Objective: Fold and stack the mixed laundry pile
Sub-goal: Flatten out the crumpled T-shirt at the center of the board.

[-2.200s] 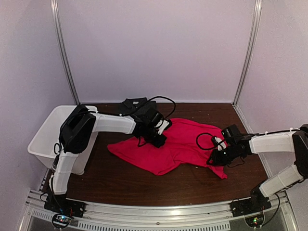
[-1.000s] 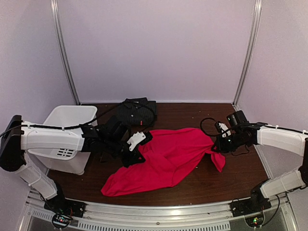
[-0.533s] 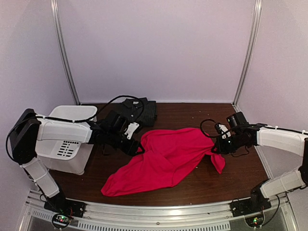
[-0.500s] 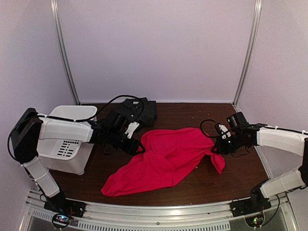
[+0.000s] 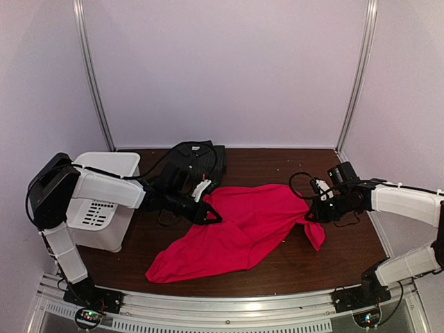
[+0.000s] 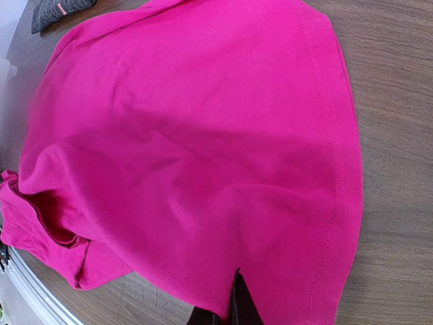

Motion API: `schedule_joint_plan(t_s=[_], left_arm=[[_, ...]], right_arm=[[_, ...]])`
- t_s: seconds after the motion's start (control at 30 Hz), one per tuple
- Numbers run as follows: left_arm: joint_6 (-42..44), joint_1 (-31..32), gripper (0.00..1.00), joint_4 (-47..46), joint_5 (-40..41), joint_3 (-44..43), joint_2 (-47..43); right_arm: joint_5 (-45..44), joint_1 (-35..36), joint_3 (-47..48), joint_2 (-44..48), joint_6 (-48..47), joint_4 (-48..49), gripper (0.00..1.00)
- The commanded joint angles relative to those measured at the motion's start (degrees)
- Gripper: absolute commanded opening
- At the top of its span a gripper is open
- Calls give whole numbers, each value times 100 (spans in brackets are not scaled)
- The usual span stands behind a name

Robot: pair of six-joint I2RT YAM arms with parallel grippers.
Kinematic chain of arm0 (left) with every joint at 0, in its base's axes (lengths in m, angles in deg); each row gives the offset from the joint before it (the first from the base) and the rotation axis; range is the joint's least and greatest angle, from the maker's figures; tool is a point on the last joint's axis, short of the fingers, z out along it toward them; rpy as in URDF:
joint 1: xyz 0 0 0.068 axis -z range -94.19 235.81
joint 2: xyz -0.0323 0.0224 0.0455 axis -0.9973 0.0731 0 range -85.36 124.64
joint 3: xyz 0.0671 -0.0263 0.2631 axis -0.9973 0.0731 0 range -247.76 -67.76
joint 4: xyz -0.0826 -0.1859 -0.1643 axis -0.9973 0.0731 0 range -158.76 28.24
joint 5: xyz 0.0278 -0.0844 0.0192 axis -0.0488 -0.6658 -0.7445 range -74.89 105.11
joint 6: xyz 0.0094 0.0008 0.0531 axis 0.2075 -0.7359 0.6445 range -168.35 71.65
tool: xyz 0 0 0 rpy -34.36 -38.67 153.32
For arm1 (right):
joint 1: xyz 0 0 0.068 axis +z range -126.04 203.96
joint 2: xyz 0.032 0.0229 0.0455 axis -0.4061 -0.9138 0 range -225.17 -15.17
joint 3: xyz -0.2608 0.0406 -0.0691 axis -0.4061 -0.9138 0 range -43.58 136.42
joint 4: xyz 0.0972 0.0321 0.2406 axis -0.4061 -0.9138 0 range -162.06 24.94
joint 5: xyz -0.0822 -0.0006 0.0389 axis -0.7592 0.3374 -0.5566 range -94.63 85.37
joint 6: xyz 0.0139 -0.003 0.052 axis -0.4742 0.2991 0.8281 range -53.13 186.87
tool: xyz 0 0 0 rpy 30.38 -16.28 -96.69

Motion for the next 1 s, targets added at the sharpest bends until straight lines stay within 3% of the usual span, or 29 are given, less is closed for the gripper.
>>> schedule_joint_plan(t_s=[0.0,0.23,0.4,0.43,0.57,0.67,0.8,0.97], left_arm=[[71,32,0,-326,38,85,-577],[411,24,0,-149,514,323,-2005],[-6,-706,0,-1,1487,173,-2265],[-39,-864,0,150,1768,50,-2147],[-160,-1400,0,686,2344,-359,-1566],[-146,-1553,0,986,2845,-432,-1351],[-67,-1766,0,1402,3166,-420,-1254],[-357,-2139,0,1744,3665,-451,-1167]], right_arm=[[85,-26,-90,192,106,-28,0],[128,-19,-271,429,273,-156,0],[229,-17,-256,268,261,-70,0],[251,-17,-193,154,219,-26,2],[-87,-43,472,-533,-26,-37,35],[-321,-144,1104,-891,-244,-267,51],[-133,-152,1353,-458,-369,-483,59],[539,142,820,395,-244,-682,53]])
